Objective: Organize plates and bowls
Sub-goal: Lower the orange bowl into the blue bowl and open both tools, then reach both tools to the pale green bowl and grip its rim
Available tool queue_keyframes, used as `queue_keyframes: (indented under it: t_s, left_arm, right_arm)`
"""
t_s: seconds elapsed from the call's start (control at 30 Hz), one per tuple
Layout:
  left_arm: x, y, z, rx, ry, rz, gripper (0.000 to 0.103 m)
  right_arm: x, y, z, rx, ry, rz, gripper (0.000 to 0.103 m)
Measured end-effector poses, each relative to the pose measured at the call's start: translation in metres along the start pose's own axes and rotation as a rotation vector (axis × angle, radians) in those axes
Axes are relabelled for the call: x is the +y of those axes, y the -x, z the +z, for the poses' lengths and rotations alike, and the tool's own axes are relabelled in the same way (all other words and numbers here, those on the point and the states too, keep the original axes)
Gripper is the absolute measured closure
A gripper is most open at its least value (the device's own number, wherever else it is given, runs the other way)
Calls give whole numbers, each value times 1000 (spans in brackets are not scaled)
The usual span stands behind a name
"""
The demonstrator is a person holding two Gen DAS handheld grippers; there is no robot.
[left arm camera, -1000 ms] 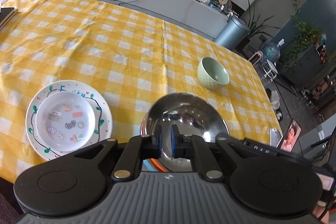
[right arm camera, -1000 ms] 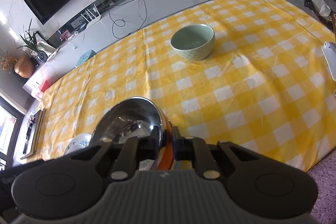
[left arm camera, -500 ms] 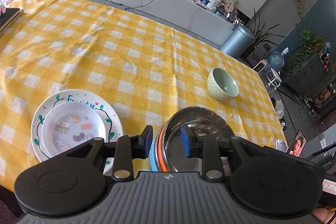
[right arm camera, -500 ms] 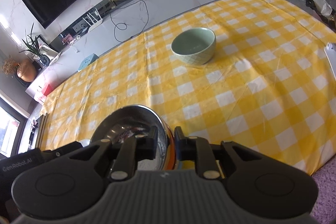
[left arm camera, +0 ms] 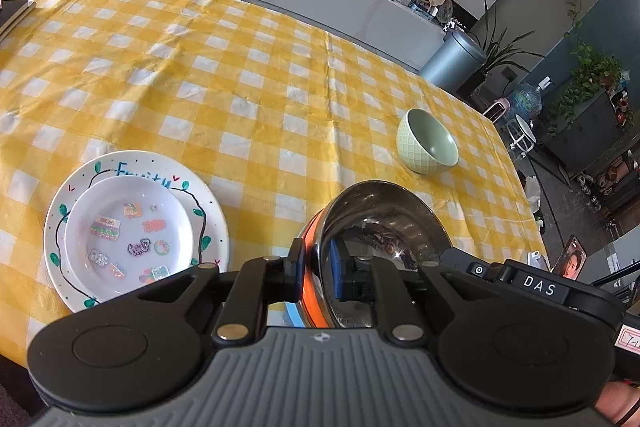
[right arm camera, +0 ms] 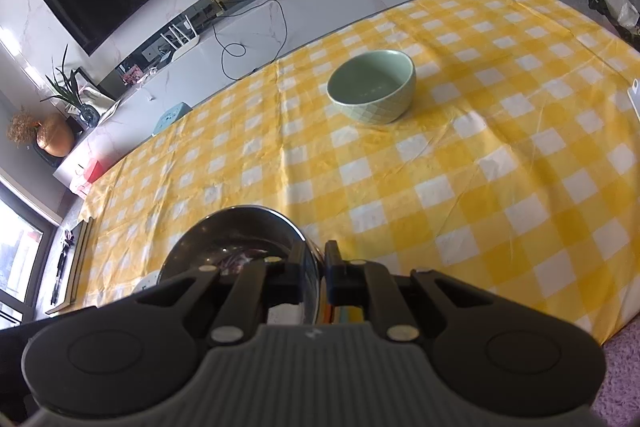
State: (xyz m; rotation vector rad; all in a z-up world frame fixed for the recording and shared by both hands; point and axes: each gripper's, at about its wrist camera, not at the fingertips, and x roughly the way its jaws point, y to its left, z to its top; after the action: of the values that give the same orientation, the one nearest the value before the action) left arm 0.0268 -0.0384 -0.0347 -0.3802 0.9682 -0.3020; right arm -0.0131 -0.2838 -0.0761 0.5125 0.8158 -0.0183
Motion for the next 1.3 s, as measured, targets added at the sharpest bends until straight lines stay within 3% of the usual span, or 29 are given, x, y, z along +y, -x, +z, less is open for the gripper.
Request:
queue_keyframes:
  t_s: [0.17, 0.3, 0.43, 0.57, 0.7, 0.8, 1.07, 1.3]
  left_arm:
    - [-7, 7, 16, -50, -28, 18, 81]
    - [-27, 4, 36, -60, -107, -1, 75]
    - [-56, -11, 55, -25, -192, -45, 70]
    - [-76, -37, 73, 43, -202, -74, 67]
    - [-97, -64, 87, 75, -242, -62, 51]
    - [-111, -85, 98, 90, -275, -72, 47]
    - [-120, -159, 130, 196, -191, -82, 46]
    - [-116, -205, 141, 240, -161, -29, 49]
  right_arm:
    - [1, 7, 8, -29, 7, 37, 90]
    - [5, 9, 23, -63, 47, 35, 80]
    - [4, 3, 42, -86, 92, 8, 78]
    - [-5, -5, 63, -110, 123, -31, 76]
    - [-19, -18, 82, -106, 127, -74, 70]
    - [-33, -30, 97, -109, 119, -107, 64]
    - [-72, -67, 134, -89, 27, -152, 63]
    - [-70, -105, 151, -48, 29, -133, 67]
